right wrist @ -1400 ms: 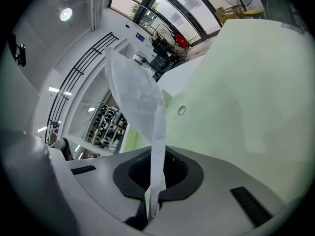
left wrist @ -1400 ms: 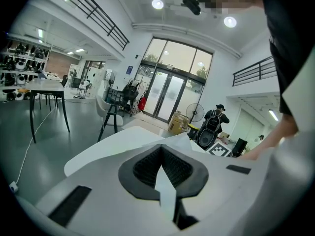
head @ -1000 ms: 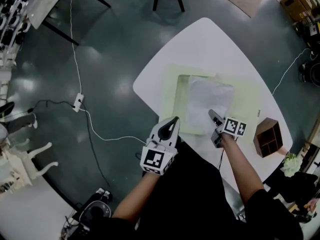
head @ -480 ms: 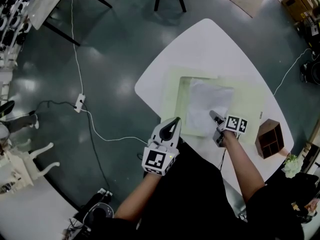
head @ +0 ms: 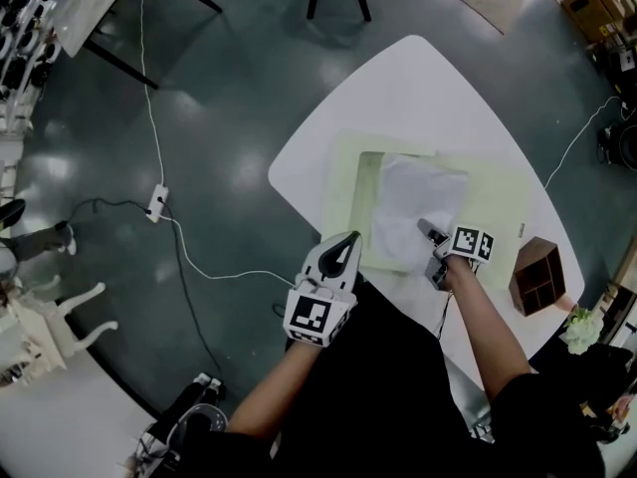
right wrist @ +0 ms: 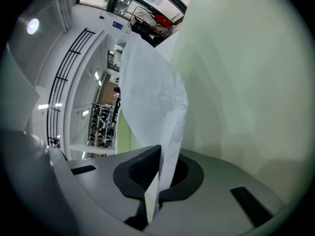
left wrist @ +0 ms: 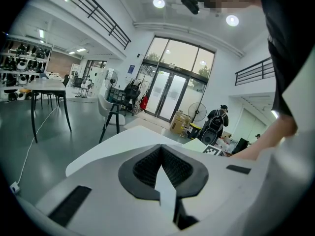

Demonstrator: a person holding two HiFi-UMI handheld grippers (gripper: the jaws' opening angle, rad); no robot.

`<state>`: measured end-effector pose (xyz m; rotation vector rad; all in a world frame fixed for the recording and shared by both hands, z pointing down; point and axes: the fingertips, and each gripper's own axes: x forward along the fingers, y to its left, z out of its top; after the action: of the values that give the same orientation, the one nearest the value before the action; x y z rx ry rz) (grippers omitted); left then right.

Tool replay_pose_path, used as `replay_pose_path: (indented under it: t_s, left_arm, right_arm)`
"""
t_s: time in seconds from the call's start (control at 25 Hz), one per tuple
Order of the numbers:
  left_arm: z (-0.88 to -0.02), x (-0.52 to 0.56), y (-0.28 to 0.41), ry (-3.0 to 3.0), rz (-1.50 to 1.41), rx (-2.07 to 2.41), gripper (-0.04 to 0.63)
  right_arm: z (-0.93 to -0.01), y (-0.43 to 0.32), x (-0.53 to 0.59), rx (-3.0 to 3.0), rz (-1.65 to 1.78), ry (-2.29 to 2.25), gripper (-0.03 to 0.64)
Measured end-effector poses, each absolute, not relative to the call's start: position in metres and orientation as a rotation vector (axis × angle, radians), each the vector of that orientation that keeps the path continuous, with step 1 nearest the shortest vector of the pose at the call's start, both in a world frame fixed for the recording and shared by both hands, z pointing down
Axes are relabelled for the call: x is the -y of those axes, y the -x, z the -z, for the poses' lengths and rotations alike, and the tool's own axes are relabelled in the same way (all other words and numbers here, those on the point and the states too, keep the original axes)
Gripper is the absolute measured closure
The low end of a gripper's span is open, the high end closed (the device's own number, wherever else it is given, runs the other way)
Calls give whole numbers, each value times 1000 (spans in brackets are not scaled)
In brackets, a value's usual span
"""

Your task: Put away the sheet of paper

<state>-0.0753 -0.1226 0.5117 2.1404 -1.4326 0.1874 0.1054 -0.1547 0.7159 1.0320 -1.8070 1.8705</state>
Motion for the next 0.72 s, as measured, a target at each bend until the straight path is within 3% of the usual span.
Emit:
replay_pose_path:
  t_s: [0.72]
  left_arm:
    - [-589, 205, -12, -2161, -235, 1183, 592]
  right_arm:
    - [-717, -102, 159, 1751, -1891, -1043, 617]
